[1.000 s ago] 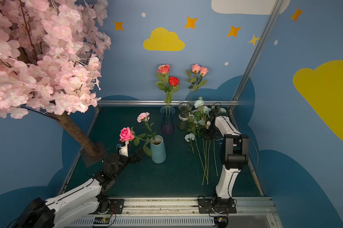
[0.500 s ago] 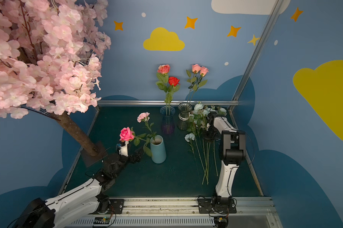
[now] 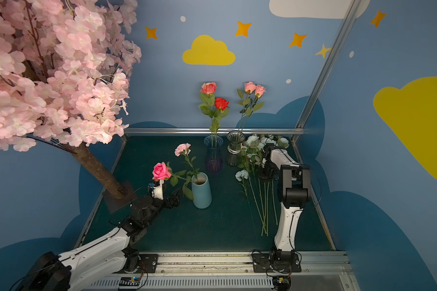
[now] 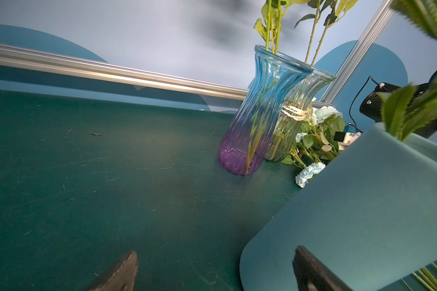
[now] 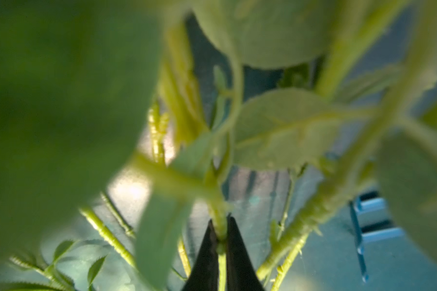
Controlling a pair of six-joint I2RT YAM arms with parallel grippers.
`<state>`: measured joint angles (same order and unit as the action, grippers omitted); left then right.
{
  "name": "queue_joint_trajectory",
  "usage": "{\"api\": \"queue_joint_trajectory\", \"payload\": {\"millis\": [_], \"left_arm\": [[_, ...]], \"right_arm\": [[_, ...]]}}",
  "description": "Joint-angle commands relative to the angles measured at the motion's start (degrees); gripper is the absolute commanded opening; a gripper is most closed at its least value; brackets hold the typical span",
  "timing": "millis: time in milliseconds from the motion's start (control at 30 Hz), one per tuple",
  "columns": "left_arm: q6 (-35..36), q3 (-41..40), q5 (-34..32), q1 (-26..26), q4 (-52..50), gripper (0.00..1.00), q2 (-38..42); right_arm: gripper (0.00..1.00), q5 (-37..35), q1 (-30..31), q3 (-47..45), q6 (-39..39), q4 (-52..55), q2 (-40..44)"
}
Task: Pick out blue flowers from the vase
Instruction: Place the flower at the center of the board.
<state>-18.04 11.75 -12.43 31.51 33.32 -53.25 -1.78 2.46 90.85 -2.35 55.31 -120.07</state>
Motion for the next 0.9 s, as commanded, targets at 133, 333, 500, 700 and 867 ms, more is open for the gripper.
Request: {"api": "queue_joint_trajectory", "payload": {"millis": [133,333,500,700,867], "left_arm": [[-0.2,1.7,0.0,-0.2,-0.3,0.96,0.1],[-1.5,4.0,-0.3,-0.3,-6.7,0.94,1.8],[-2.8,9.4,3.1,-0.4,-19.5,0.93,4.0],[-4.9,15.7,6.4,-0.3,-32.5,0.9,6.6],[-7.1,24.0,11.8,-0.3,-41.2,0.85,4.4]], "right_arm": [[0.33,2.2,0.3,-2.1,-0.4,-2.7,2.5],[0.46,3.5,0.4,-8.5,-1.5,-8.7,12.2],[0.57,2.7,2.2,-15.2,-2.1,-15.4,23.2],[0.61,3.3,5.6,-27.2,-2.9,-27.7,39.1],[0.61,10.3,9.4,-40.3,-3.3,-45.8,50.8]]}}
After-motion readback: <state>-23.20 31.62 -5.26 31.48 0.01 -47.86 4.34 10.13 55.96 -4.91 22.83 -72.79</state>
